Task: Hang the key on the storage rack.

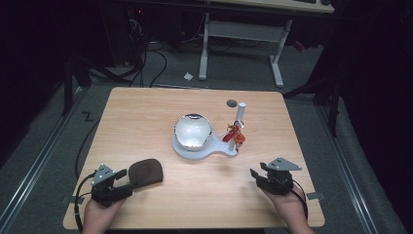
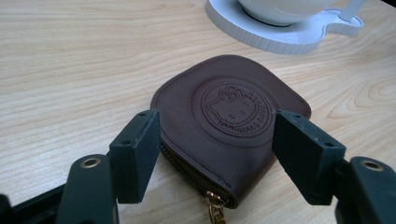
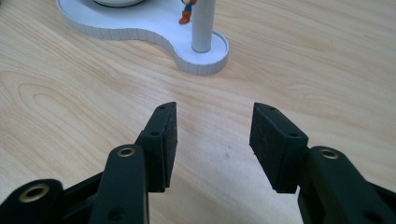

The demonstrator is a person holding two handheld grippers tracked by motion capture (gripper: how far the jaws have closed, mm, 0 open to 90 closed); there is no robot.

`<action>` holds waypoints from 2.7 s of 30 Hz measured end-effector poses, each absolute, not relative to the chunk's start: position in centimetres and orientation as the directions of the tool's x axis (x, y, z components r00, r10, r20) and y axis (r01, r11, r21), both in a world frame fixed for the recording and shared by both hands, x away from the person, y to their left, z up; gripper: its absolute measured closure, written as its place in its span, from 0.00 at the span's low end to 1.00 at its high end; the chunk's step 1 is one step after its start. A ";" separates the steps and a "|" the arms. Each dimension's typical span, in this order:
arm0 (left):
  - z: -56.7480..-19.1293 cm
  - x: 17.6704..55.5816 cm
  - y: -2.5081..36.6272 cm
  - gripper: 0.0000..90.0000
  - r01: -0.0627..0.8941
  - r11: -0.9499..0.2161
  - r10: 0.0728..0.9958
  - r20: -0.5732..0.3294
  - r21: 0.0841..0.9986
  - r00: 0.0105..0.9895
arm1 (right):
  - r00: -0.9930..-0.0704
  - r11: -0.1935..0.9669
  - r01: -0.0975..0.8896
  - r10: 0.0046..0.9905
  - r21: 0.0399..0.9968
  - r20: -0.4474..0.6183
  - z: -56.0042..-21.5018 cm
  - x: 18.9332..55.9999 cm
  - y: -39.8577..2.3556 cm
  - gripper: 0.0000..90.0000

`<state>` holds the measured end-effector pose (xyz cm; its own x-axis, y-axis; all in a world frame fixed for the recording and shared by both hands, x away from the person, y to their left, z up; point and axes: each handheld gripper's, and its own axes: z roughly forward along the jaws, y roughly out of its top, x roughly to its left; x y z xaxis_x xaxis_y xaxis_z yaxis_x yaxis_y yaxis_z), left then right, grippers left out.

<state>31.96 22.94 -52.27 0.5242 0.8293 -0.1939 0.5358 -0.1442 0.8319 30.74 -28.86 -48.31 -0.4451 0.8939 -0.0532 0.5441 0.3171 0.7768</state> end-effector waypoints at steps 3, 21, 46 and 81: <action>-52.1 32.0 23.1 0.38 0.531 -0.145 0.828 -0.192 0.835 0.527 | -0.431 0.292 0.521 0.901 0.802 -0.049 -49.3 29.6 -29.3 0.57; -53.4 35.7 24.2 0.68 0.621 -0.016 0.811 -0.353 0.784 0.466 | -0.485 0.335 0.511 0.873 0.791 -0.056 -51.1 28.4 -29.3 0.58; -53.5 33.1 23.6 0.95 0.580 -0.068 0.847 -0.260 0.812 0.464 | -0.458 0.300 0.546 0.888 0.782 -0.021 -51.4 28.6 -29.5 0.59; -48.5 30.3 22.8 0.97 0.363 -0.005 0.829 -0.198 0.932 0.522 | -0.442 0.262 0.549 0.897 0.794 0.010 -51.5 29.2 -29.7 0.61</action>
